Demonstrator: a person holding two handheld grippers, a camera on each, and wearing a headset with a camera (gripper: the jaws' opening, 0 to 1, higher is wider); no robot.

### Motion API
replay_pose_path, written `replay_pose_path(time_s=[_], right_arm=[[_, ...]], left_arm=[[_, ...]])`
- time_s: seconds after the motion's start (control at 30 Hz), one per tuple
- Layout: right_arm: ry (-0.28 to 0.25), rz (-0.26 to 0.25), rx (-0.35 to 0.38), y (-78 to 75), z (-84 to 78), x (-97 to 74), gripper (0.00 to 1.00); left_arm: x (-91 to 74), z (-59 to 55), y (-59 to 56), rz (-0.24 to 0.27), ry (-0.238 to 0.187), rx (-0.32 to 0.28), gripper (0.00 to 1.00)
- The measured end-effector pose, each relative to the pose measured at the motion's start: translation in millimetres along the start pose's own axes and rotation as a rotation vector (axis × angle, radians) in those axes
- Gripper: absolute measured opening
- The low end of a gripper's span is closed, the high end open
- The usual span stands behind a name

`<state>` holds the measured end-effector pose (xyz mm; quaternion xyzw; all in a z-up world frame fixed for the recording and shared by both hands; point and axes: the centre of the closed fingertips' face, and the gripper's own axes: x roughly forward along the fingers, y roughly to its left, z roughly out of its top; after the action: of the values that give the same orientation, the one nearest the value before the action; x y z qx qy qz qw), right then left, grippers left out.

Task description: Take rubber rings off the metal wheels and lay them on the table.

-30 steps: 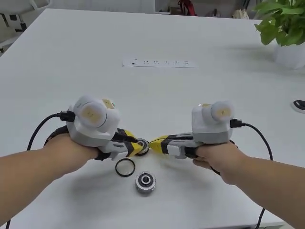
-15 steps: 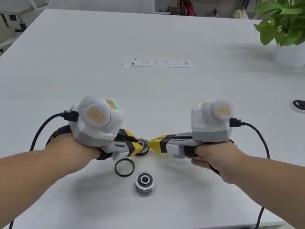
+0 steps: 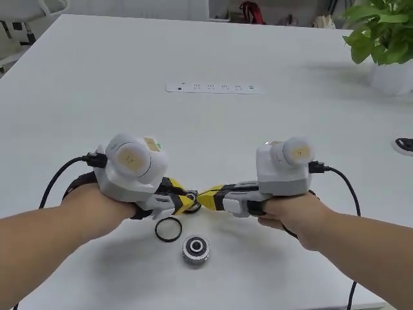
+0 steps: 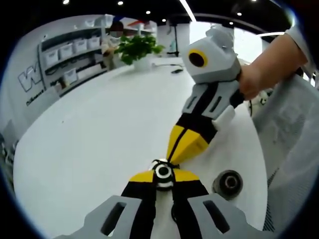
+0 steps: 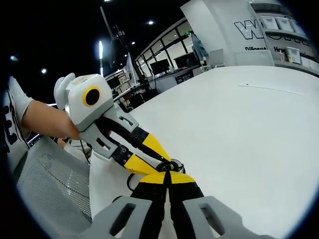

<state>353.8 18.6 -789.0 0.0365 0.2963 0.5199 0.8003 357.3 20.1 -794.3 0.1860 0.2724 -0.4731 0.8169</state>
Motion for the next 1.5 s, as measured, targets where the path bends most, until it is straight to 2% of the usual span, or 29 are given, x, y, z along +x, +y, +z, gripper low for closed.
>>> replay_pose_path(time_s=[0.17, 0.6, 0.9, 1.0, 1.1, 1.17, 1.23, 1.5], right_arm=[[-0.007, 0.019, -0.018, 6.4, 2.8, 2.4, 0.00], [-0.028, 0.074, 0.027, 13.3, 4.7, -1.7, 0.00], [-0.027, 0.011, 0.044, 0.7, 3.7, -2.9, 0.00], [-0.030, 0.008, 0.048, -0.9, 4.2, -3.3, 0.00], [-0.031, 0.008, 0.049, -0.4, 4.7, -3.7, 0.00], [-0.033, 0.008, 0.047, -0.1, 5.3, -3.9, 0.00], [-0.037, 0.010, 0.051, 0.2, 6.4, -4.1, 0.00], [-0.047, 0.010, 0.053, 0.8, 9.3, -5.2, 0.00]], left_arm=[[-0.2, -0.2, -0.6, 0.001, 0.001, 0.001, 0.11], [-0.5, -0.3, -0.9, 0.007, -0.001, -0.006, 0.11], [-0.9, 0.5, -2.0, 0.001, -0.007, -0.003, 0.12], [-1.2, 0.6, -3.2, 0.006, -0.002, 0.044, 0.13], [-1.2, 1.9, -3.9, 0.004, -0.003, 0.064, 0.14], [-1.3, 2.5, -3.7, -0.003, -0.004, 0.057, 0.14], [-1.8, 4.0, -6.1, -0.016, -0.011, 0.025, 0.18], [-8.1, 9.7, -12.9, -0.036, -0.040, 0.029, 0.22]])
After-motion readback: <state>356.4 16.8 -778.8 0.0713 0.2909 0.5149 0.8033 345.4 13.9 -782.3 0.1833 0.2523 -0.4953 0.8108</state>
